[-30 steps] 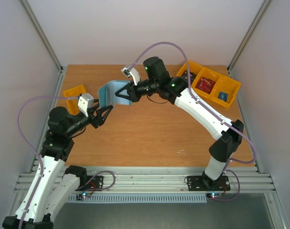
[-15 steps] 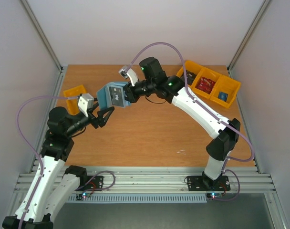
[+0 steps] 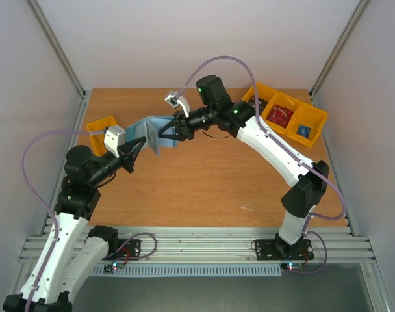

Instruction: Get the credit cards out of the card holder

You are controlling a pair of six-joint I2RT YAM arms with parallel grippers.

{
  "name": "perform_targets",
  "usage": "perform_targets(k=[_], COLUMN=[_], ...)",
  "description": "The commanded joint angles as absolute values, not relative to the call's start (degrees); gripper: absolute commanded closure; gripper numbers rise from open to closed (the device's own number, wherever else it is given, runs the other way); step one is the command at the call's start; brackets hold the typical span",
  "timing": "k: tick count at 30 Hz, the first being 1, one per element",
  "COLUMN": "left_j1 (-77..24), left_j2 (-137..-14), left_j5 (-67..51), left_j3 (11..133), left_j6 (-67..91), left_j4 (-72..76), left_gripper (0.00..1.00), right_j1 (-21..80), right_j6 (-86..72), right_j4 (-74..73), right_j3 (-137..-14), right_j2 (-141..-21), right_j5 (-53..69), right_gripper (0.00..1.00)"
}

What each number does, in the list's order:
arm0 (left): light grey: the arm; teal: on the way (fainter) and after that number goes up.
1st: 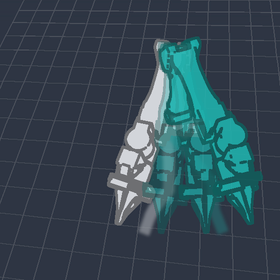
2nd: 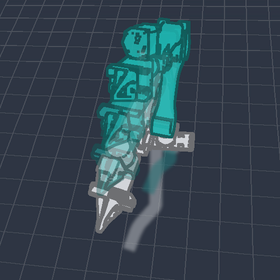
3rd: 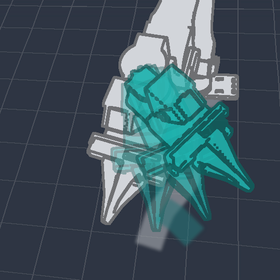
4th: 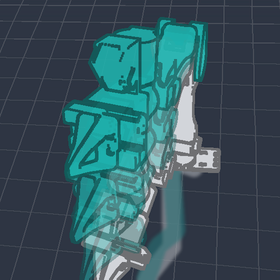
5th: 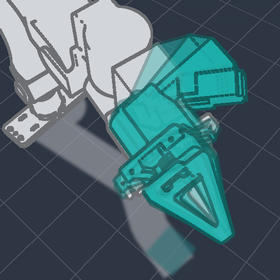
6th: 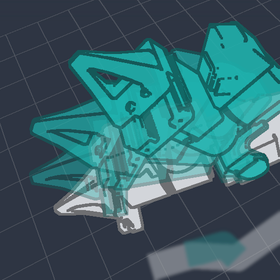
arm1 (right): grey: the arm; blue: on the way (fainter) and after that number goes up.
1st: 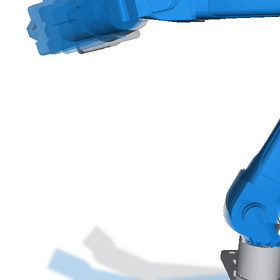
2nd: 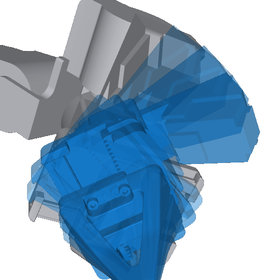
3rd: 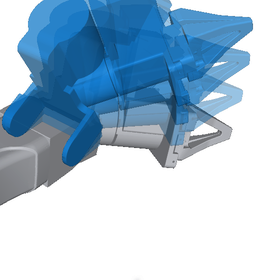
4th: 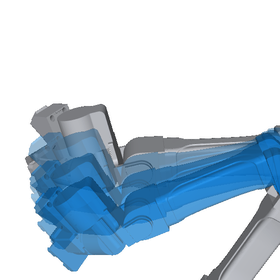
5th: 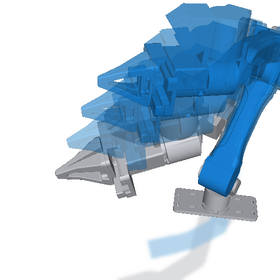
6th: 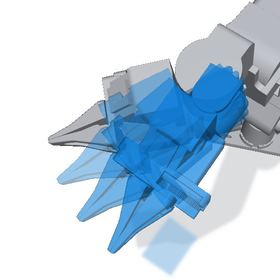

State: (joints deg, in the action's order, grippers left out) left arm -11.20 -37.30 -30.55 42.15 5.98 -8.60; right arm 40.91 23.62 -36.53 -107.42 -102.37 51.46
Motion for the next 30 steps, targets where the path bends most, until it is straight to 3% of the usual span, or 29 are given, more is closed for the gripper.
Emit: perform_targets(k=[1, 5, 11, 19, 27, 30], left_j1=[-10.72, -10.68, -10.72, -11.42, -11.34, -11.34], left_j2=[-36.64, -36.61, -36.96, -38.42, -38.23, -38.08], left_j5=[-29.49, -28.72, -28.07, -9.62, -9.3, -10.66], left_j3=[43.46, 44.18, 44.68, 46.3, 46.09, 46.04], left_j6=[7.59, 6.24, 1.6, -17.63, -14.01, -12.58], left_j4=[-7.84, -10.24, -11.59, -15.79, -17.07, -16.62], left_gripper=[1.0, 1.0, 1.0, 1.0, 1.0, 1.0], right_j1=[37.39, 35.17, 36.82, 41.87, 42.75, 42.76], right_j6=[22.87, 23.48, 23.19, 15.87, 19.07, 17.42], right_j4=[-33.99, -34.01, -32.01, -18.63, -16.61, -17.24], right_j3=[-103.74, -101.79, -100.26, -95.82, -95.08, -95.41], right_j2=[-100.31, -99.25, -99.18, -100.28, -100.63, -101.17], right_j5=[57.51, 60.85, 55.7, 46.64, 54.97, 50.24], right_gripper=[0.62, 0.42, 0.31, 0.27, 0.24, 0.29])
